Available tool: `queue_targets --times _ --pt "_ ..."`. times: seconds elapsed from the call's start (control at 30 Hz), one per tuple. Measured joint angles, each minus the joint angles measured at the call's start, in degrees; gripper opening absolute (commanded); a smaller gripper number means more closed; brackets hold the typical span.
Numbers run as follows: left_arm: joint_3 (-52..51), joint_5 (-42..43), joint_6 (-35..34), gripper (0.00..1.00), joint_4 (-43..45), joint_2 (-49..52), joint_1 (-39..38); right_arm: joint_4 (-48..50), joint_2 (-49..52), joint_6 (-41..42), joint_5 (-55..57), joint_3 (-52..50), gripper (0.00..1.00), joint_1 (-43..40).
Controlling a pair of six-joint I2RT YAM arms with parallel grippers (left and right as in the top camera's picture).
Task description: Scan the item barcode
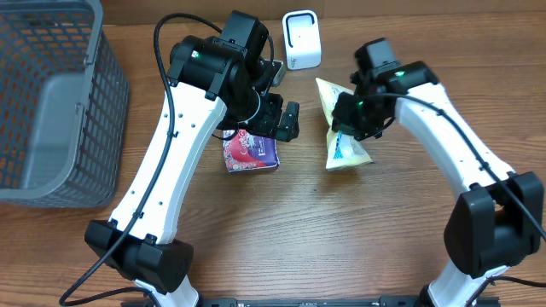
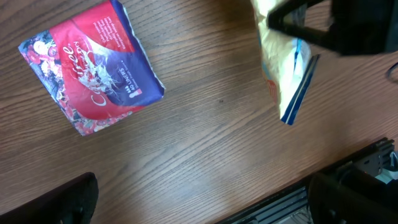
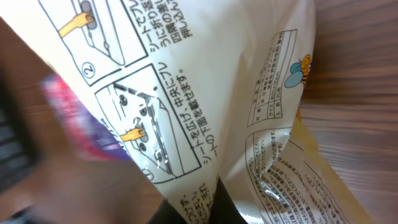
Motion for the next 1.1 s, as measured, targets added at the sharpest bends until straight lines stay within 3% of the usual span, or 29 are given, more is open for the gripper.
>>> queue_targets --times 0.3,0.5,0.7,0.73,0.77,0.83,0.87,1.03,1.07,1.1 --pt "0.0 0.0 -0.02 1.0 0.0 0.0 0.0 11.1 0.0 -1.01 -22.36 -11.26 0.04 -6.05" --pt "0.0 0.0 0.0 1.0 0.0 0.0 0.0 19.8 0.02 3.87 -24.79 -21.27 0.04 -6.78" --pt "0.0 0.0 -0.02 1.0 -0.02 0.0 0.0 17.46 0.0 5.14 -14.88 -21.59 0.4 -12.26" --pt "0.0 0.0 -0.02 1.0 0.0 0.0 0.0 16.48 0.0 4.37 -12.98 -21.46 0.42 -13.49" --pt "0.0 0.0 -0.02 1.0 0.0 0.0 0.0 15.02 0.0 3.78 -11.15 -21.2 0.41 -14.86" --pt "0.0 0.0 0.0 1.0 0.0 0.0 0.0 11.8 0.0 1.95 -7.82 -19.98 0.15 -17.09" --pt "0.0 -0.02 0.0 1.0 0.0 0.0 0.0 10.51 0.0 1.33 -6.67 -19.19 0.08 -17.92" --pt "0.0 0.0 0.0 1.0 0.0 0.0 0.0 2.86 0.02 -3.08 -1.27 -13.86 0.1 -20.48" --pt "0.0 0.0 -0.02 1.0 0.0 0.0 0.0 1.64 0.02 -3.8 -0.24 -12.92 0.04 -20.48" --pt "0.0 0.0 -0.02 1.0 0.0 0.0 0.0 0.42 0.02 -4.44 1.07 -11.91 0.04 -20.39"
